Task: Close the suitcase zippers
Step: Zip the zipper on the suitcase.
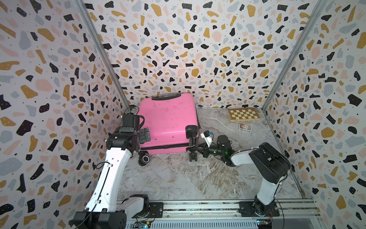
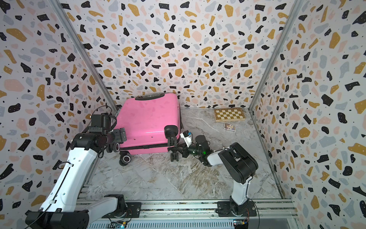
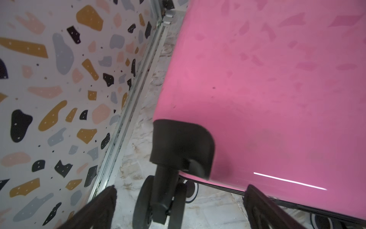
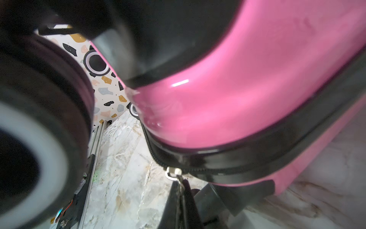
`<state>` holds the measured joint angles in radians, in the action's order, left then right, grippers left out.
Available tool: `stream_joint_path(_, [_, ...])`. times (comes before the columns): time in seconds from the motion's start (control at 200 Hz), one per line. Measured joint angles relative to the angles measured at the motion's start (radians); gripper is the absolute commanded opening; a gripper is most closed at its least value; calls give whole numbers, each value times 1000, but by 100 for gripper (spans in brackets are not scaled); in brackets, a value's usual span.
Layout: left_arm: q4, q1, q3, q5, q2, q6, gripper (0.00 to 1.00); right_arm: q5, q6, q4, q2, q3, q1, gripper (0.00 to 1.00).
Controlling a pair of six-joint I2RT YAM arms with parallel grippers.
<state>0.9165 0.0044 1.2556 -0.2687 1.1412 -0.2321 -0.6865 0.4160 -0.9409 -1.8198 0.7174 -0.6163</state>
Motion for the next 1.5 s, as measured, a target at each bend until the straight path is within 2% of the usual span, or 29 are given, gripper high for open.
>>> stream_joint_path(0.155, [3,101,-66,37,-5,-14,100,-3,-8,19,0,9,0,0])
stream_joint_path(0.275, [-3,172,-107,130,-3,-14,100,-4,-14,31,0,15,0,0])
stream_joint_path(0.396, [-12,200,-139,219,11,-13,96,-6,-19,49,0,24,0,0])
stream_joint_path(0.446, [-21,200,-150,257,20,-10,90,-7,-21,53,0,26,0,0])
stream_joint_path(0.501, [-27,200,-154,293,30,1,79,-8,-22,58,0,28,0,0])
stream_joint_path(0.581, [-33,200,-154,349,42,18,71,-10,-24,61,0,31,1,0])
stream_joint_path(0.681, [-34,204,-154,403,49,42,55,-10,-24,66,0,31,5,0])
stream_joint_path(0.746, [-28,209,-155,426,50,56,41,-16,-24,68,0,31,14,0])
stream_joint_path(0.841, [-27,211,-155,460,48,63,35,-32,-17,72,0,32,29,0])
stream_joint_path(0.957, [-21,209,-155,498,40,61,33,-63,-5,82,1,37,51,0])
stream_joint_path(1.062, [-8,187,-156,520,30,47,31,-87,10,92,10,37,76,0])
stream_joint_path(1.167, [-11,111,-181,533,-3,-2,30,-115,39,101,16,37,107,0])
stream_joint_path(1.307, [-73,11,-269,558,-94,-129,26,-132,126,91,16,11,142,0])
stream_joint_path(1.498, [-115,-102,-307,501,-166,-290,21,-106,293,-42,16,-63,134,0])
